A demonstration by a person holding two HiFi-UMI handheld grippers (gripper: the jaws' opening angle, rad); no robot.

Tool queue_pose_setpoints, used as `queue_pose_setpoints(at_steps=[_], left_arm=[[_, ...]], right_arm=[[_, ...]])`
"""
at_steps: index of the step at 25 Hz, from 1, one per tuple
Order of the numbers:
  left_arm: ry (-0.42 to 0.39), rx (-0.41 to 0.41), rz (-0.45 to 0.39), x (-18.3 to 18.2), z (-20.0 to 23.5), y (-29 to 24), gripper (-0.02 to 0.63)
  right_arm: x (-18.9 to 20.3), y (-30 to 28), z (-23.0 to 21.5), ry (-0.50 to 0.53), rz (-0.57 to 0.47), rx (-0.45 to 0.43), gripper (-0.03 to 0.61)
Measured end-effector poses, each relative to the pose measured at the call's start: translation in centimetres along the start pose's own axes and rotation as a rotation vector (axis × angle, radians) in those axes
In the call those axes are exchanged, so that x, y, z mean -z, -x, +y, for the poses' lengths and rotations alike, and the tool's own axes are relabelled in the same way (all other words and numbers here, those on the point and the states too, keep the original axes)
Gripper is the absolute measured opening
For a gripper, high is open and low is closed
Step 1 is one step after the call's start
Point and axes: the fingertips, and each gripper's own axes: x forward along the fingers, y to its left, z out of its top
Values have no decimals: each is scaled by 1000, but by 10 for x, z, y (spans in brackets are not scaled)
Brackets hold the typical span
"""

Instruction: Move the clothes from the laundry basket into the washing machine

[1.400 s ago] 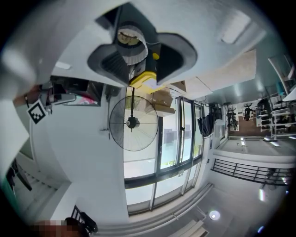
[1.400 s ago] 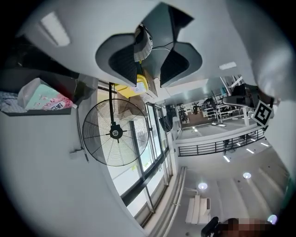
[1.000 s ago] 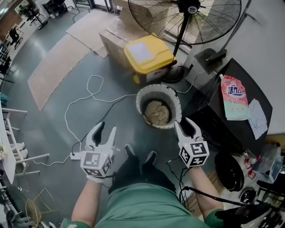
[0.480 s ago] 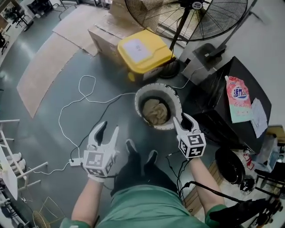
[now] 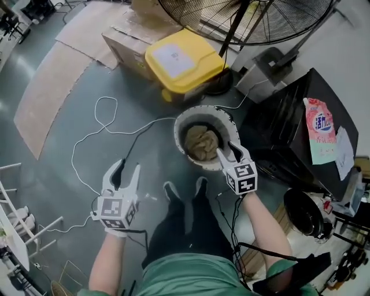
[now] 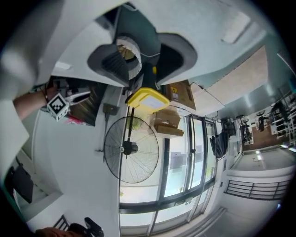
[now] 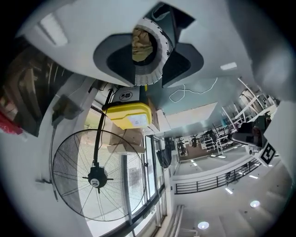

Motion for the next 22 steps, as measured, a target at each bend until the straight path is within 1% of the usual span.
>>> queue_pose_setpoints(at_steps=[4,6,8,12,16,18,22], left_arm=[[-15,-75,29,18,25,-32,186],[-18,-114,30,22,35,-50,186],[-22,-127,32,28,37,-70,186],[-40,-85,74,59,20,-107,186],[-18,-60,97,93,12,-138,186],[-4,-55,102,113,11,-154,186],[22,-48,103,151,16,-185,186]], right_arm=[[38,-44,-16,-4,42,-62,166],[57,-65,-25,24,72,-89,166],[76,-86,-37,68,99,-109,166],[123,-128,-59,108,163,-139,166],[156,-174,-69,164,225,-176,190],[171,-198,-68,227,260,-209,214],[212,-254,-61,405,343,-301,280]])
